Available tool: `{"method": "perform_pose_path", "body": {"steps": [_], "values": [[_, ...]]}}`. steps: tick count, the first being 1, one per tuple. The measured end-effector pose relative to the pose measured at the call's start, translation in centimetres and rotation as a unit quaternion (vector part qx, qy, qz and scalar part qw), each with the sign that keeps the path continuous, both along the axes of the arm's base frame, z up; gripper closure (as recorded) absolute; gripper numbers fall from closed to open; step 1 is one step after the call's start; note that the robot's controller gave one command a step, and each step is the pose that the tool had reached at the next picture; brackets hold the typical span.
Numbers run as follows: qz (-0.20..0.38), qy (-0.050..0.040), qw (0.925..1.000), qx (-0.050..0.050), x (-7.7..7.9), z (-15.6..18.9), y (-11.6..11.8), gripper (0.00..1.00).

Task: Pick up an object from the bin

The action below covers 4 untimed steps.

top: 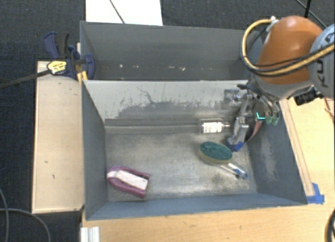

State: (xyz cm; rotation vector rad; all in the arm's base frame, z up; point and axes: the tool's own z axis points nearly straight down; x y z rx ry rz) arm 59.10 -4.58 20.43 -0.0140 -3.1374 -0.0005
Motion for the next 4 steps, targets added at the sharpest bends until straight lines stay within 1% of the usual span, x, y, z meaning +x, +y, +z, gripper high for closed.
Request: {"method": "perform_pose_path", "body": {"steps": [1,2,3,4], "values": [[0.053,-0.0009,0.9986,0.0,-2.6,-13.5,-5.4,0.0],[0.054,-0.0041,0.9985,-0.001,-2.4,-13.3,-5.3,1.0],[0.042,-0.0082,0.9991,-0.001,-2.8,5.6,-4.9,1.0],[0.041,-0.0042,0.9991,0.0,-3.0,5.1,-4.8,1.0]]}}
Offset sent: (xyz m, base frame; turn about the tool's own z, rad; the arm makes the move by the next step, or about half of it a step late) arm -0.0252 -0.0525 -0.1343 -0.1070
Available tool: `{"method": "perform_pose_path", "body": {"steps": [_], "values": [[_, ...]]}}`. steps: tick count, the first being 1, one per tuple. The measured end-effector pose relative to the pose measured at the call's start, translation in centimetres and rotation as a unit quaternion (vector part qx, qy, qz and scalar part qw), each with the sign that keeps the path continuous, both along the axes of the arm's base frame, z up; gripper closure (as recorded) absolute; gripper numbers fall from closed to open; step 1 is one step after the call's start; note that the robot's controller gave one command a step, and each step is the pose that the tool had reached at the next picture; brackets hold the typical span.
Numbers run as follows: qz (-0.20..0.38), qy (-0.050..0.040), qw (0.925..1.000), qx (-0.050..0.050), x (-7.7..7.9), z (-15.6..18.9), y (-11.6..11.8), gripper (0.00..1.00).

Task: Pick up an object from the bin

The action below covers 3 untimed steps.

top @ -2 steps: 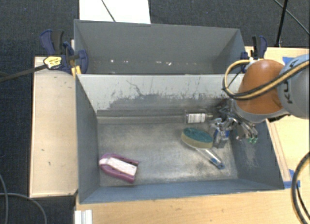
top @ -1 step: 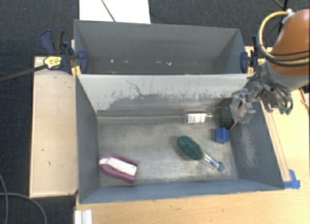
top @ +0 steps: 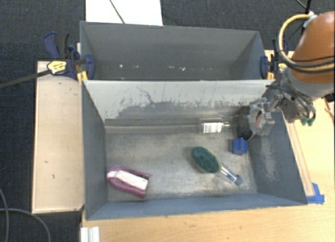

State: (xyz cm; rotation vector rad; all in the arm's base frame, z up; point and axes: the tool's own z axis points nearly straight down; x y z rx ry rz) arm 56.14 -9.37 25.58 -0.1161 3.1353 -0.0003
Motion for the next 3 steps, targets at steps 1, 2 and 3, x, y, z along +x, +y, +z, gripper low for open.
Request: {"method": "perform_pose_path", "body": {"steps": [1,2,3], "values": [[0.0,0.0,1.0,0.0,0.0,0.0,0.0,0.0],[-0.037,0.0065,0.9993,0.001,-6.8,-11.9,4.7,0.0],[-0.092,0.0027,0.9957,0.001,-4.6,-18.8,9.6,0.0]]}}
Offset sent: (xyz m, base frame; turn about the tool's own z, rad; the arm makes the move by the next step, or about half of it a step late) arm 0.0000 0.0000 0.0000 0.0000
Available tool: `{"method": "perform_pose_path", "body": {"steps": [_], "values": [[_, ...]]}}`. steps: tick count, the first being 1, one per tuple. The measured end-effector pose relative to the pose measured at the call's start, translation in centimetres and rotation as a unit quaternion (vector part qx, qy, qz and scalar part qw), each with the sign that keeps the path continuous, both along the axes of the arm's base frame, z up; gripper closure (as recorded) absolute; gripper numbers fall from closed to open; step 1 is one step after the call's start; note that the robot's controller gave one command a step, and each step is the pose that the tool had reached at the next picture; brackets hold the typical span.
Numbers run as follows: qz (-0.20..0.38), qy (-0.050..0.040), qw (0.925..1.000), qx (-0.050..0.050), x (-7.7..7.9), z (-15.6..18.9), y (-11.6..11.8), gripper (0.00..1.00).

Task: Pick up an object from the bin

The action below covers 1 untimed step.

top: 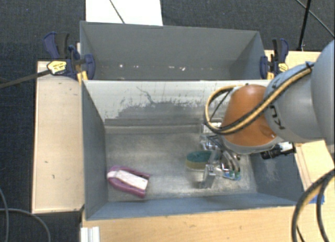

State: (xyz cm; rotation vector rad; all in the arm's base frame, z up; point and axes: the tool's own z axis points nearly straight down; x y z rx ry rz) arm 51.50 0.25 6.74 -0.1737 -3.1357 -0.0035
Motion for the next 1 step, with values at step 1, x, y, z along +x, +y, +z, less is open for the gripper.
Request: {"method": "perform_pose_path", "body": {"steps": [1], "values": [[0.0,-0.0008,1.0,-0.001,-0.02,0.25,-0.31,1.0]]}}
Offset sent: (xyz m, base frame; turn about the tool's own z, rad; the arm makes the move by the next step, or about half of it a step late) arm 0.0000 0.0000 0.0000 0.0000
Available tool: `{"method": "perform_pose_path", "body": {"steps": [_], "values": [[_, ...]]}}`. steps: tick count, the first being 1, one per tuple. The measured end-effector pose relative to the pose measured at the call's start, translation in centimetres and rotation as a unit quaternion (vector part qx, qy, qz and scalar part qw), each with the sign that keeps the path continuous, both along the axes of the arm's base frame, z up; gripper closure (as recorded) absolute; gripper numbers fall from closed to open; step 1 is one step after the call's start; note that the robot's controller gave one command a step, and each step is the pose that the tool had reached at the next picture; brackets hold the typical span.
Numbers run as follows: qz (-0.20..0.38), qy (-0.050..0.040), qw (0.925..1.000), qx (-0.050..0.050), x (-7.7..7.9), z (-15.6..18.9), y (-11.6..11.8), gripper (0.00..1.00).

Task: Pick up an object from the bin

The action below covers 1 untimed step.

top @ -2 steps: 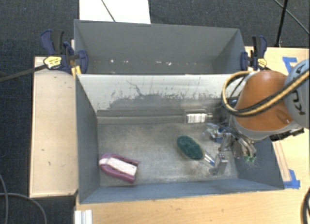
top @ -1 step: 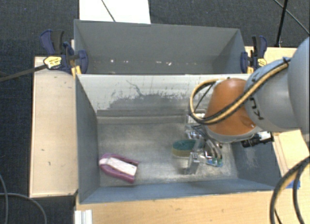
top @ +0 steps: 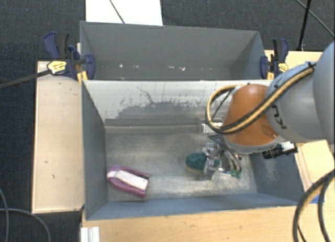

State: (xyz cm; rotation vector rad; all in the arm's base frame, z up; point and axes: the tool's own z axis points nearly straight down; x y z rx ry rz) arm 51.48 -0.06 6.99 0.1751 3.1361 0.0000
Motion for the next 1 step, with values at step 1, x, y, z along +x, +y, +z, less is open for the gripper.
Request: {"method": "perform_pose_path", "body": {"steps": [1], "values": [[0.188,-0.0044,0.9821,-0.001,-0.34,17.84,-2.56,1.0]]}}
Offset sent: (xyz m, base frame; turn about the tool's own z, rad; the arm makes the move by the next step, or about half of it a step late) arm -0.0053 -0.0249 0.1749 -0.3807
